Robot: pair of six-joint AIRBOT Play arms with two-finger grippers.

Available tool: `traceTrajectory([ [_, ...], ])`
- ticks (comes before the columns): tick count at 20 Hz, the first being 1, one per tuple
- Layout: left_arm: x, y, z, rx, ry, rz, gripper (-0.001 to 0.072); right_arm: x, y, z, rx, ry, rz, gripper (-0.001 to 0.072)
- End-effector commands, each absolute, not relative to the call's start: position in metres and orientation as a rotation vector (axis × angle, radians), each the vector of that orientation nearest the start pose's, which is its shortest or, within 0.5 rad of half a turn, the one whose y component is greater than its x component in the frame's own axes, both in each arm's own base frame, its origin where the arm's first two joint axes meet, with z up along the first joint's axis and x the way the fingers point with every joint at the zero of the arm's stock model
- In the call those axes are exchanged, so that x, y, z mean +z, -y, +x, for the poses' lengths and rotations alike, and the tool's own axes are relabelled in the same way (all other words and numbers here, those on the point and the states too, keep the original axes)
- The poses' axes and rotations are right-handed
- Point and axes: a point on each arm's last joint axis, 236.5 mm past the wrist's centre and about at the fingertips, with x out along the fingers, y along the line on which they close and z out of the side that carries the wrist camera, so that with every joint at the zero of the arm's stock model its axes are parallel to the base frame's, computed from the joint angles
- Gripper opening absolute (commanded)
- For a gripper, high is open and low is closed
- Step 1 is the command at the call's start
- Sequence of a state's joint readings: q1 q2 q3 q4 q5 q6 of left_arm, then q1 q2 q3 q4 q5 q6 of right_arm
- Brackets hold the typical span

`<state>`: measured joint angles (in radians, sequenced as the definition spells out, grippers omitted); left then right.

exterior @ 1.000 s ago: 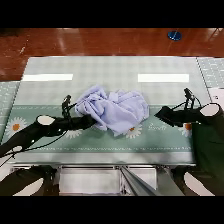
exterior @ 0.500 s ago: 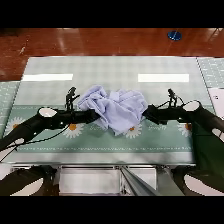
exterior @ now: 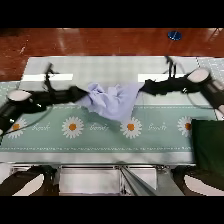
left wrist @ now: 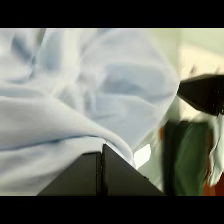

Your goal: Fold the shirts.

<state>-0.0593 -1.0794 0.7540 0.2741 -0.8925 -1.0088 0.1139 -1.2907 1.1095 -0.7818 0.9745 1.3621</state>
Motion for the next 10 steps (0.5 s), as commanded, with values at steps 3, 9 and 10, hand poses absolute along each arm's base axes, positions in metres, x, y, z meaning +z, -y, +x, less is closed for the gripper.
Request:
traceTrajectory([
  [3, 0.332, 0.098, 0.375, -0.639, -0.29, -0.655, 0.0012, 0.315, -0.147, 0.413, 0.495, -0.533, 0.228, 0.0021],
  [9, 0.49, 0.047, 0.281, -0.367, 0.058, -0.234, 0.0012, 0.464, -0.094, 0.28, 0.377, -0.198, 0.006, 0.0021],
  [10, 0.496, 0.041, 0.267, -0.294, 0.075, -0.163, 0.0012, 0.469, -0.081, 0.258, 0.333, -0.184, -0.013, 0.0021],
])
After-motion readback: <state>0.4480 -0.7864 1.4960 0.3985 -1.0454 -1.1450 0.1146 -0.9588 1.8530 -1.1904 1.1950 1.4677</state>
